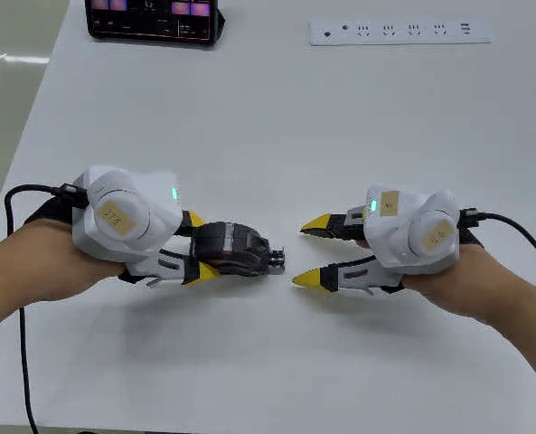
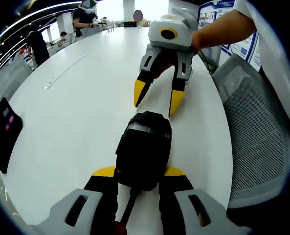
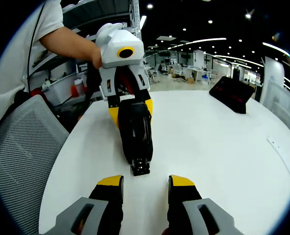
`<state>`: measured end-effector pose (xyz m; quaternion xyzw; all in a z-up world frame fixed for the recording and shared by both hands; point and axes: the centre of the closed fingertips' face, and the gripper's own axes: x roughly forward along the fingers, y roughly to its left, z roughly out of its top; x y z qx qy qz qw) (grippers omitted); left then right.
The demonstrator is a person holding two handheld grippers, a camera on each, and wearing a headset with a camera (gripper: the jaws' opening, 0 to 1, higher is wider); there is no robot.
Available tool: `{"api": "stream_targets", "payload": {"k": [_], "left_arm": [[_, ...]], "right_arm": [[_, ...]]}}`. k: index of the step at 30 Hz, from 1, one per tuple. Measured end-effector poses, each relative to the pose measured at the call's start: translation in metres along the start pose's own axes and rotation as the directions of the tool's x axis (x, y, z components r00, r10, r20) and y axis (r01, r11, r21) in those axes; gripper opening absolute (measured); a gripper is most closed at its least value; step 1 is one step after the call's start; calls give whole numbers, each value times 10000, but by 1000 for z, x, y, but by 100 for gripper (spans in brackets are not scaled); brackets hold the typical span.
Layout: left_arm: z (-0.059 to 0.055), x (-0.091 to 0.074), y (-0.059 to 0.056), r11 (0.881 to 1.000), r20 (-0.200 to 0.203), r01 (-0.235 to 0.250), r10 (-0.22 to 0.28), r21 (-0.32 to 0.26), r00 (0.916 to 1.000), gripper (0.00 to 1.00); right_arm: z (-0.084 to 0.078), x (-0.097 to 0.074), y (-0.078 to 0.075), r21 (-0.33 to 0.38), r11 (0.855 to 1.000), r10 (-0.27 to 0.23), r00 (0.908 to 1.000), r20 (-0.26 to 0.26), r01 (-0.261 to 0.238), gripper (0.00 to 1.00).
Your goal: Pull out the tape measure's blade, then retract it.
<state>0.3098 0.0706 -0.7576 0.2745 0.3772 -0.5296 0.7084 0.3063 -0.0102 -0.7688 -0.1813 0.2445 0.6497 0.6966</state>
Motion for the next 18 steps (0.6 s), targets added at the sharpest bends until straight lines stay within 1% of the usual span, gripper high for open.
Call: {"api": "stream_targets", "payload": {"k": [1,4,7,10,18], "left_arm": [[0,0,0,10000,10,11,-11,-15,10000,27],[0,0,0,10000,-37,1,-1,38,10000,27],[-1,0,0,10000,-43,-11,11,47,10000,27],[-1,0,0,10000,-30,8,-8,53,10000,27],[0,0,0,10000,-2,39,-39,5,10000,27]], "right_arm": [[0,1,1,-53,10000,42,10000,16,-42,30],[3,5,1,-127,9998,127,9999,46,-126,28],[6,8,2,-289,9993,219,9997,147,-215,23],[5,12,2,-318,9991,282,9996,96,-279,22],[8,19,3,-393,9982,458,9986,247,-448,16]]}}
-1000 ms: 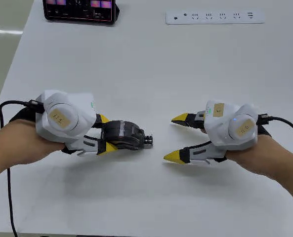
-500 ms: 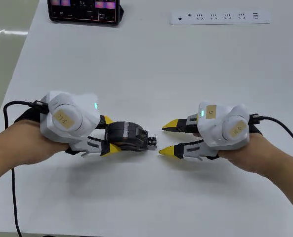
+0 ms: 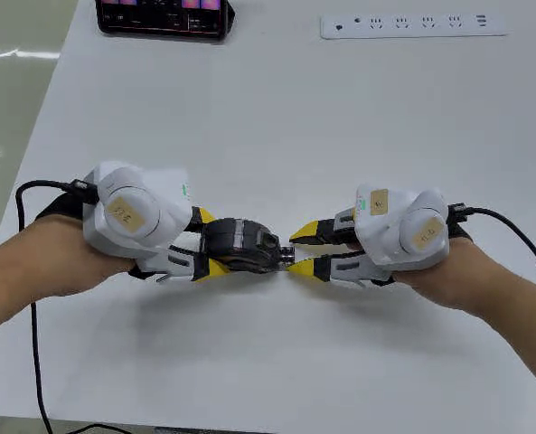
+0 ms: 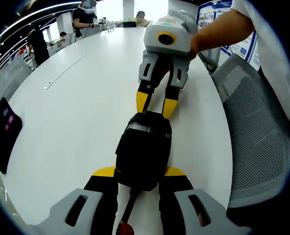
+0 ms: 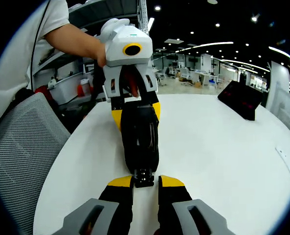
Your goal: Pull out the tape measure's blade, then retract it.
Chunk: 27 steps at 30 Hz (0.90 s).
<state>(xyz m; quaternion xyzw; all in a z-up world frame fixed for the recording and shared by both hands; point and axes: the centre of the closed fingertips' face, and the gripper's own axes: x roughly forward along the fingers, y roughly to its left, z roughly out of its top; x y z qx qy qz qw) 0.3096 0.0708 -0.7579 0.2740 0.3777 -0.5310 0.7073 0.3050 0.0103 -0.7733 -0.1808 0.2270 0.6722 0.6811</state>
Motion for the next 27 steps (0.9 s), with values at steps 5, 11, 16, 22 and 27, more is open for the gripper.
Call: {"api": "stream_targets", "payload": {"k": [5,11,16,22,27], "left_arm": [[0,0,0,10000,19,17,-17,12,10000,27],[0,0,0,10000,16,12,-12,17,10000,27],[0,0,0,10000,32,-7,7,21,10000,27],[-1,0,0,9999,-73,-72,73,152,9999,27],[-2,0,1,9996,-154,-51,55,270,9999,26]], "right_arm": [[-1,4,3,-116,9998,162,9999,-15,-162,14],[-1,6,4,-118,9997,218,9998,-4,-218,13],[0,8,3,-173,9997,181,9998,61,-180,12],[0,7,3,-436,9990,116,9999,-57,-119,11],[0,6,3,-458,9989,62,9999,-115,-67,10]]}}
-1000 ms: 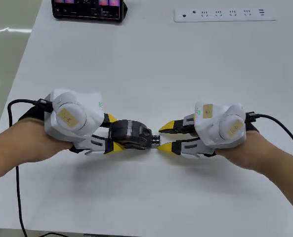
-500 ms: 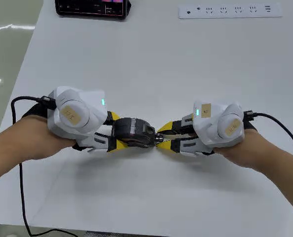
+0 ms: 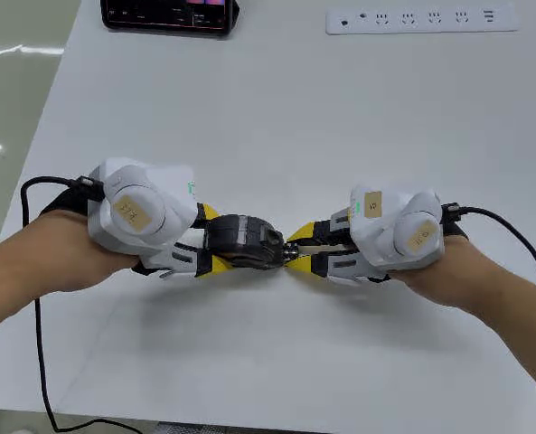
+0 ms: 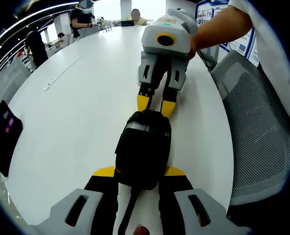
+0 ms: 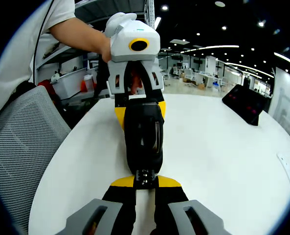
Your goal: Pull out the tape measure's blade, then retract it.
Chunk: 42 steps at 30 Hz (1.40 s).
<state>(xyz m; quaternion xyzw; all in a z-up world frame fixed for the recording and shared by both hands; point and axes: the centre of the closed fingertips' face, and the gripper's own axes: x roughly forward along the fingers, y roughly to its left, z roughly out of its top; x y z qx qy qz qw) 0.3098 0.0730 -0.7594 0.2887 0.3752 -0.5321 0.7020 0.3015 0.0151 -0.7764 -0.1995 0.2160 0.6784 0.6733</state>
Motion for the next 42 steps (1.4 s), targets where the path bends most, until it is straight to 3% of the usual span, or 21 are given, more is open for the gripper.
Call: {"api": "stream_targets", "payload": {"k": [13,42], "left_arm": [[-1,-1,0,9999,-96,44,-43,134,9999,26],[-2,-1,0,9996,-381,57,-46,286,9993,26]], "right_arm": [[-2,-6,0,-145,9998,-97,9999,-91,96,10],[-26,-43,2,32,9986,-530,9971,-545,532,10]]}}
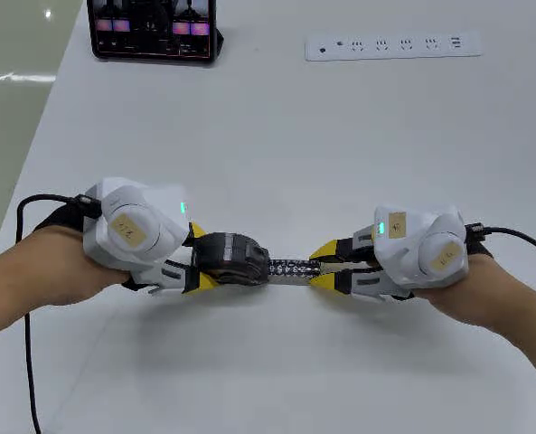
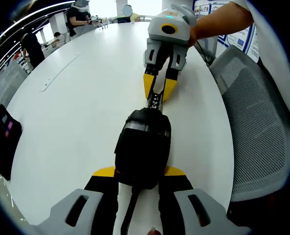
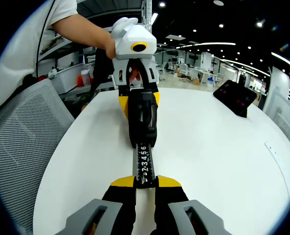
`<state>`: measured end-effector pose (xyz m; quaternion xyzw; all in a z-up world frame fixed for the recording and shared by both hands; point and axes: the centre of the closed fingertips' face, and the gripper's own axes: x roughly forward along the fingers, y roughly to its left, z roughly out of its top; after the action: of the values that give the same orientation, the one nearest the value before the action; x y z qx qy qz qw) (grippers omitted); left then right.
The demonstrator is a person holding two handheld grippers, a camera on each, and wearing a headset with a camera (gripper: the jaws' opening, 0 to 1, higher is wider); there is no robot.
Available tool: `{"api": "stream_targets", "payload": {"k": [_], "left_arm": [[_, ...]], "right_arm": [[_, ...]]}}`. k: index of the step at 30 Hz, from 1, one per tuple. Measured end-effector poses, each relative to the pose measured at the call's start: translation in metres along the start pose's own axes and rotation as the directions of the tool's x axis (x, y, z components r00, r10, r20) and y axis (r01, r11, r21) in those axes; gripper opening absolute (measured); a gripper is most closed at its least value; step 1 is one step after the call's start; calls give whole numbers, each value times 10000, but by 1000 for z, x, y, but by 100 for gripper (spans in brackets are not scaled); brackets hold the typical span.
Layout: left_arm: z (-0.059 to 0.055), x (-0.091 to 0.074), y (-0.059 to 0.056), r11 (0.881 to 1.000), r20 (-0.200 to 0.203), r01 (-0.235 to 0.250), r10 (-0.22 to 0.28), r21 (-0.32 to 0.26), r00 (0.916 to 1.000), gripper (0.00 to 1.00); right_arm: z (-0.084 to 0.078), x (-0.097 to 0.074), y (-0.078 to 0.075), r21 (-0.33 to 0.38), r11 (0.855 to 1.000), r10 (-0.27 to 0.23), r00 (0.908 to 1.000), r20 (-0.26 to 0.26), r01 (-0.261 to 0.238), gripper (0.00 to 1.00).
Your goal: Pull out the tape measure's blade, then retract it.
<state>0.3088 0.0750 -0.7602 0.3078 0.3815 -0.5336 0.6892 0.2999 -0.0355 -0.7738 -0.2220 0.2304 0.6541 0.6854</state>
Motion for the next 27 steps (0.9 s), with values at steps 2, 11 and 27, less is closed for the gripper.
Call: {"api": "stream_targets", "payload": {"k": [2,11,27], "left_arm": [[0,0,0,10000,4,1,-1,-13,10000,26],[0,0,0,10000,-56,-42,42,-37,10000,26],[0,0,0,9999,-97,-78,77,-96,9999,26]], "right_arm": [[-1,-2,0,3,10000,-12,10000,-38,12,10],[-8,-10,-1,4,10000,-78,9997,-233,78,10],[-18,-24,-4,-122,9997,-197,9983,-545,191,10]]}}
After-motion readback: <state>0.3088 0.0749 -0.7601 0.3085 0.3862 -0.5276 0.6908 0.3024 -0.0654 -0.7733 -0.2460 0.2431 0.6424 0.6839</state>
